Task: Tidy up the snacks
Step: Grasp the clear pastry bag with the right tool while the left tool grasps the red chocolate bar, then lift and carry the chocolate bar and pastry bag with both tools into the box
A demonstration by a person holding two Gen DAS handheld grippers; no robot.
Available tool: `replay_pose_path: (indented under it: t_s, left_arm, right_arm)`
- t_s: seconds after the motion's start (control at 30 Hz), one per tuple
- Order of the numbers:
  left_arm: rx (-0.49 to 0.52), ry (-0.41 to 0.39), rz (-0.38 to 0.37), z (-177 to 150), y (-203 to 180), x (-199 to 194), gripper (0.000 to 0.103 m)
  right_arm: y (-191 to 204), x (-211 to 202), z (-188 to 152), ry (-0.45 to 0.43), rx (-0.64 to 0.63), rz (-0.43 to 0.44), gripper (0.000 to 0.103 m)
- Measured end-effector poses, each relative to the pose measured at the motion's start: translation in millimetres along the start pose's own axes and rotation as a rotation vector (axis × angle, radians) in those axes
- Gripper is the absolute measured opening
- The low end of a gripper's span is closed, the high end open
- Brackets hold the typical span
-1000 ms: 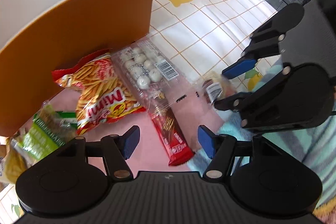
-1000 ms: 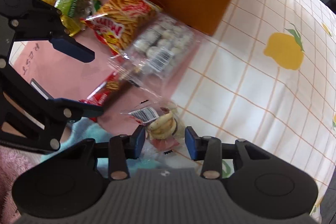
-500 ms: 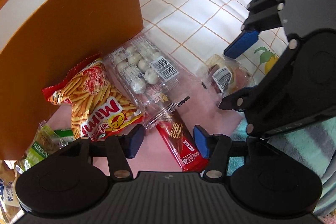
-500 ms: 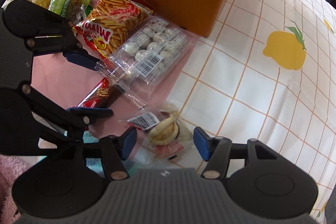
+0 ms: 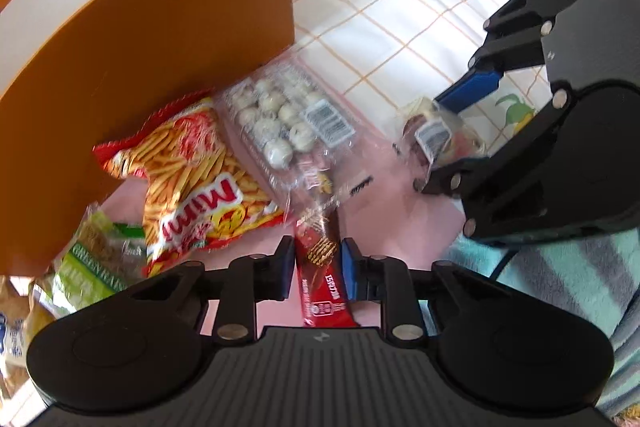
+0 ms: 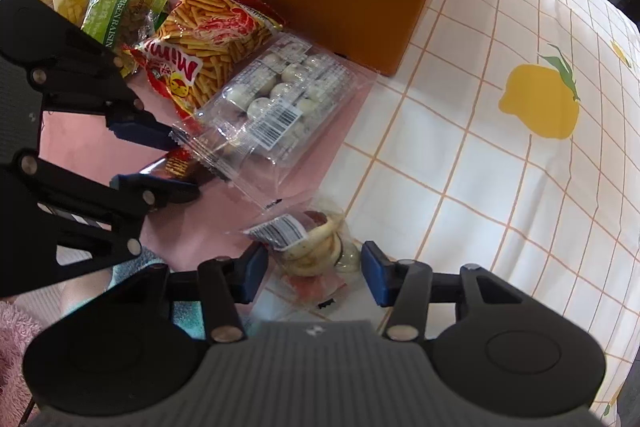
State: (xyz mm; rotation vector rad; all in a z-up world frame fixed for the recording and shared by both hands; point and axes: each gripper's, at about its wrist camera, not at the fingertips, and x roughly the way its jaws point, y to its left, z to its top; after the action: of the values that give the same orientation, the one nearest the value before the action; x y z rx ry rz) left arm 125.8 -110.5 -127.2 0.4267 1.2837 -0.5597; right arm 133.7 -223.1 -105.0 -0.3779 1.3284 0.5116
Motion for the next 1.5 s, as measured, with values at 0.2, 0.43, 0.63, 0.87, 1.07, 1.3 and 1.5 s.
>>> replay_pose_path:
  t_s: [0.2, 0.43, 0.63, 0.87, 1.07, 1.3, 1.5]
  left_arm:
    - [0.0, 0.072, -0.006, -16.1, 5.7, -5.1, 0.026]
    - [-0.084, 0.034, -0.015, -19.0, 15.1, -7.7, 0.041]
    - [-0.075, 0.036, 0.007, -20.7, 7.2, -5.9, 0.027]
    - [-0.075, 0.013, -0.009, -37.7, 9.2, -25.6, 0.026]
    - [-0.052, 0.001, 0.021, -50.1, 9.0, -51.1, 0.025]
    - [-0.018, -0.062, 0.057, -55.8, 6.7, -88.9, 0.025]
    - [-0.011, -0.122, 0.07, -42.8, 18.1, -121.0, 0.025]
  right_arm:
    - [-4.2, -2.6, -3.2, 0.008, -0.002, 0.006, 0.049]
    - [2.8, -1.8, -0.3, 0.018, -0.013, -0.011, 0.049]
    - [13.7, 1.3, 1.9, 0.036, -0.033, -0.046, 0.047]
    - [24.2, -3.9, 1.7, 0.057, -0.04, -0.089, 0.044]
    - [48.8, -17.4, 1.1, 0.085, -0.064, -0.085, 0.043]
    - [75.9, -48.5, 2.4, 0.047, -0.142, -0.117, 0.042]
    - [76.9, -86.8, 15.2, -0.009, -0.172, -0.114, 0.041]
